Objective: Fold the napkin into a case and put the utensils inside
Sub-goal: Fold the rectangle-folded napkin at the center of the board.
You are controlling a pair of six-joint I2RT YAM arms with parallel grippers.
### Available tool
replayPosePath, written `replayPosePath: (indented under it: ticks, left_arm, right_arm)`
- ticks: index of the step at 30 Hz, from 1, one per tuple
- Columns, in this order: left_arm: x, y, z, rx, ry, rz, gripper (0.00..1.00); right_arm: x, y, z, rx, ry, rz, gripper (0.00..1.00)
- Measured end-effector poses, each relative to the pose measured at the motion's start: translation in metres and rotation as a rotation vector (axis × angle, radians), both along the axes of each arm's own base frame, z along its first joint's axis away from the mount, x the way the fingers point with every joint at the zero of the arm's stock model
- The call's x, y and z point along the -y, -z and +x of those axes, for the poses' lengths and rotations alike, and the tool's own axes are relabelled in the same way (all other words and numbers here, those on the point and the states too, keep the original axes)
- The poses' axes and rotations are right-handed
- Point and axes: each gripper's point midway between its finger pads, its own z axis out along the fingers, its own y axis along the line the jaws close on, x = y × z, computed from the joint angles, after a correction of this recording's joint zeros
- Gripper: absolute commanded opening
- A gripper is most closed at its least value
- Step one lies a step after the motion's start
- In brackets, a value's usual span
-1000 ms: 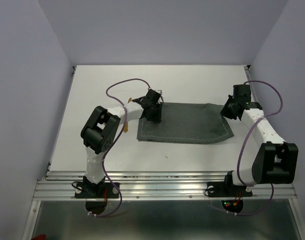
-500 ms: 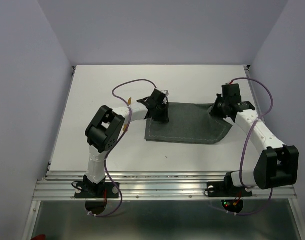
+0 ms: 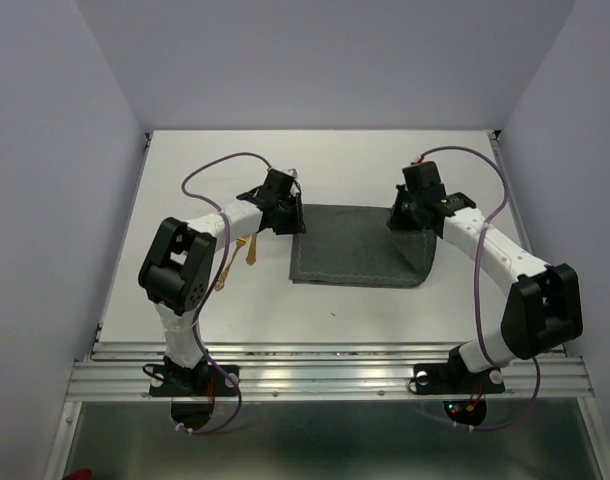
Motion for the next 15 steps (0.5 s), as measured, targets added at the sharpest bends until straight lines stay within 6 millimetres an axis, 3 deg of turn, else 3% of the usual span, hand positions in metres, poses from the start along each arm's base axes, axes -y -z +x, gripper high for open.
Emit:
replayPosePath:
  ticks: [3, 6, 15]
  left_arm:
    - [-0.016, 0.016, -0.005, -0.028, -0.032, 0.036, 0.41]
    - [-0.015, 0.037, -0.017, -0.077, -0.021, 0.048, 0.4]
    - [-0.001, 0.034, -0.01, -0.031, -0.005, 0.004, 0.41]
  right_arm:
    - [-0.017, 0.001, 0.003, 0.002, -0.031, -0.001, 0.01]
    - [-0.032, 0.001, 0.005, 0.005, -0.056, 0.0, 0.01]
    - [-0.086, 0.003, 0.014, 0.009, -0.143, 0.005, 0.01]
